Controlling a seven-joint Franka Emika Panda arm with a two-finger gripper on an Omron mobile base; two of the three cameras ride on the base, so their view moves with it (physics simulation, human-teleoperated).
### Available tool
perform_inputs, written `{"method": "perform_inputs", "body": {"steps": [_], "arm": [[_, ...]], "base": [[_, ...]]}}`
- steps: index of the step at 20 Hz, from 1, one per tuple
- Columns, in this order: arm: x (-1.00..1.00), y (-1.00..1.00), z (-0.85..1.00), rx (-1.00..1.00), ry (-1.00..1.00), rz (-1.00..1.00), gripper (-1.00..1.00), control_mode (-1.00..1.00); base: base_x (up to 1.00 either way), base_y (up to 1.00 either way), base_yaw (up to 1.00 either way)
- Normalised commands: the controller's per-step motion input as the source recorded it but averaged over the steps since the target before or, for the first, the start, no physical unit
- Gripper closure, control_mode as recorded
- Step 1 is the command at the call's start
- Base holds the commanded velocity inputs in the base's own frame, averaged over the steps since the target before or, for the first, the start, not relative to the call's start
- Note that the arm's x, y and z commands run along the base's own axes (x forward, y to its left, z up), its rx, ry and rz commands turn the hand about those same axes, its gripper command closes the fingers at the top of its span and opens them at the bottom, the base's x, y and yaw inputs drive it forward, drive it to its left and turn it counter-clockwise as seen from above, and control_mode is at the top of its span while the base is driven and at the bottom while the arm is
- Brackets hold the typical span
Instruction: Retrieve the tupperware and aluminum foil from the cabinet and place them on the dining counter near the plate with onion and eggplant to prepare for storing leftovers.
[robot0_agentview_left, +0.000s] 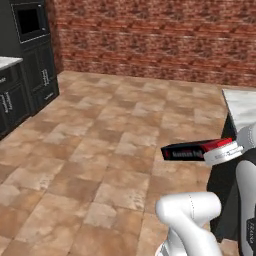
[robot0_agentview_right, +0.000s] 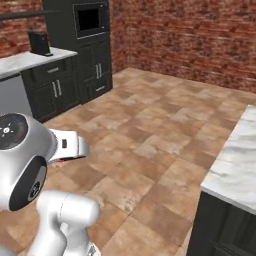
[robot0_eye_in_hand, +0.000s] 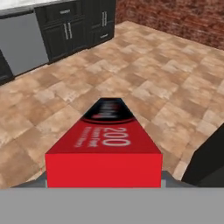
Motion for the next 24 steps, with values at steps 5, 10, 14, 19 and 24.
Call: {"method": "perform_inputs", "body": {"steps": [5, 10, 14, 19, 24], "arm": [[0.0, 0.0, 0.0, 0.0, 0.0, 0.0, 1.0, 1.0], [0.0, 0.0, 0.0, 0.0, 0.0, 0.0, 1.0, 1.0], [0.0, 0.0, 0.0, 0.0, 0.0, 0.0, 1.0, 1.0], [0.0, 0.0, 0.0, 0.0, 0.0, 0.0, 1.0, 1.0], [0.0, 0.0, 0.0, 0.0, 0.0, 0.0, 1.0, 1.0]], "base": [[1.0, 0.1, -0.42], [1.0, 0.2, -0.33], [1.0, 0.36, -0.29], [1.0, 0.53, -0.24], [1.0, 0.35, -0.27]]}}
